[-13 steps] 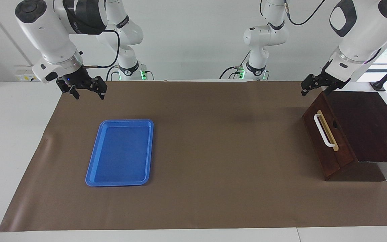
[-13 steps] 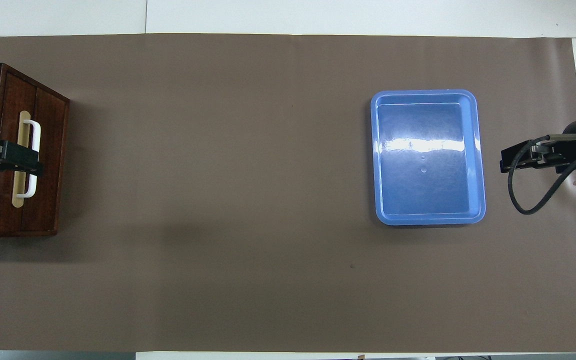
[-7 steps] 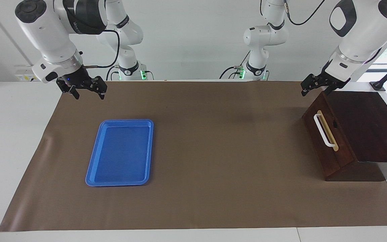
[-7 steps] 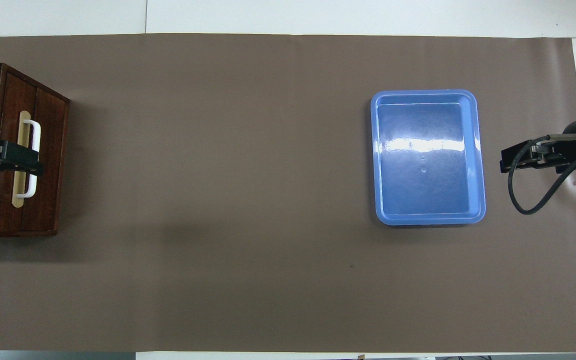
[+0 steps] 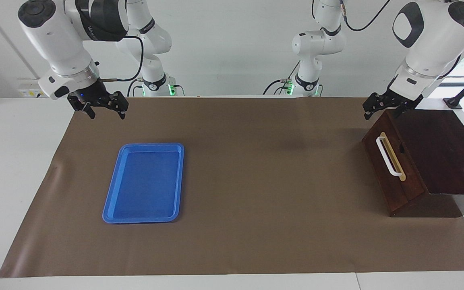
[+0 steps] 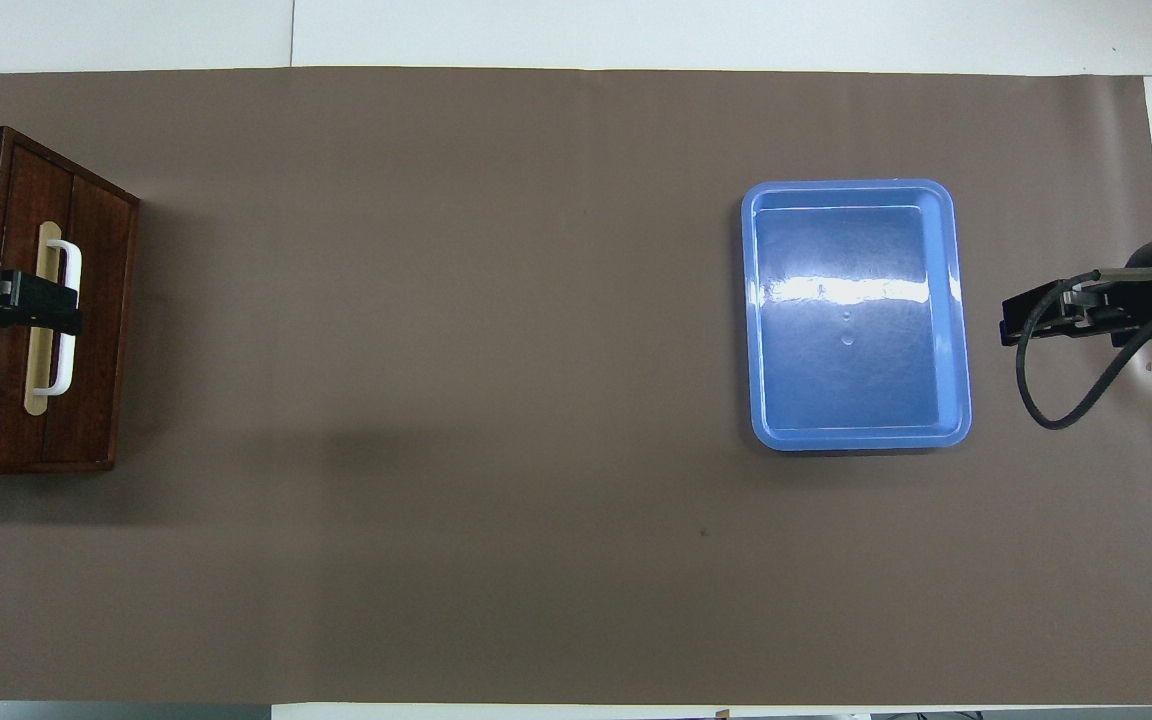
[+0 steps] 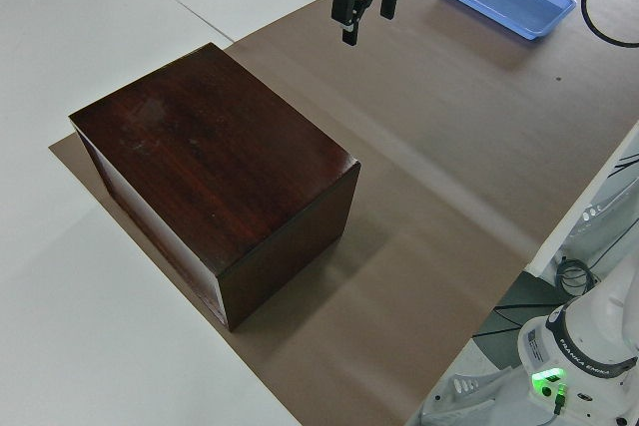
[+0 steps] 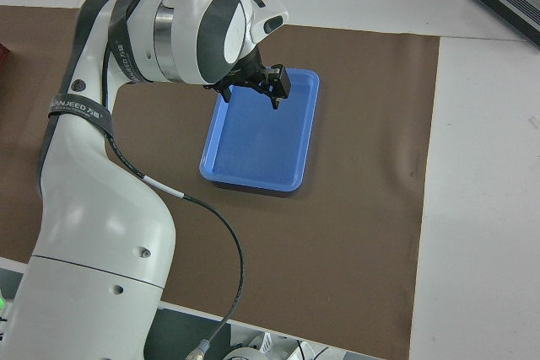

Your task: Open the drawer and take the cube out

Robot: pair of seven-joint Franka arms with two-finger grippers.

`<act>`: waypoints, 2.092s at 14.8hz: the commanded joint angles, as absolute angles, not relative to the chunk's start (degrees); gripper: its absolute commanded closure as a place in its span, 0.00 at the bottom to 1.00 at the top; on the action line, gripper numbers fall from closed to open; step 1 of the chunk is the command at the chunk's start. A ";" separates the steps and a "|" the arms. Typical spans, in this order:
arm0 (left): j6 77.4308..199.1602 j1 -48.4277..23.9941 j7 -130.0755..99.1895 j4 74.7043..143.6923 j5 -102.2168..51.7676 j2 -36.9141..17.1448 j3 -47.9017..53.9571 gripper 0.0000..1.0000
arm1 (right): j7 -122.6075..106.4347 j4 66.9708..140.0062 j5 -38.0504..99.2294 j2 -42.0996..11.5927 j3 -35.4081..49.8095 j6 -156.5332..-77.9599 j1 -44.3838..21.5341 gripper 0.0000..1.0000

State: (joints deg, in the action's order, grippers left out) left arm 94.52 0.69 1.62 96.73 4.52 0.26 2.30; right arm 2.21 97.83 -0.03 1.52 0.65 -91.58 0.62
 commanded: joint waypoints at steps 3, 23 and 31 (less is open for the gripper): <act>103.53 -0.53 2.11 100.99 13.70 -1.66 2.02 0.00 | 1.49 98.88 -0.97 2.64 1.06 -91.23 1.49 0.00; 121.73 -2.28 -16.34 113.47 31.73 -9.05 2.02 0.00 | 1.49 98.88 -0.97 2.72 1.05 -91.05 1.32 0.00; 125.51 -3.60 -21.44 113.29 31.64 -11.25 2.28 0.00 | 1.50 98.88 -0.97 2.72 1.05 -91.05 1.32 0.00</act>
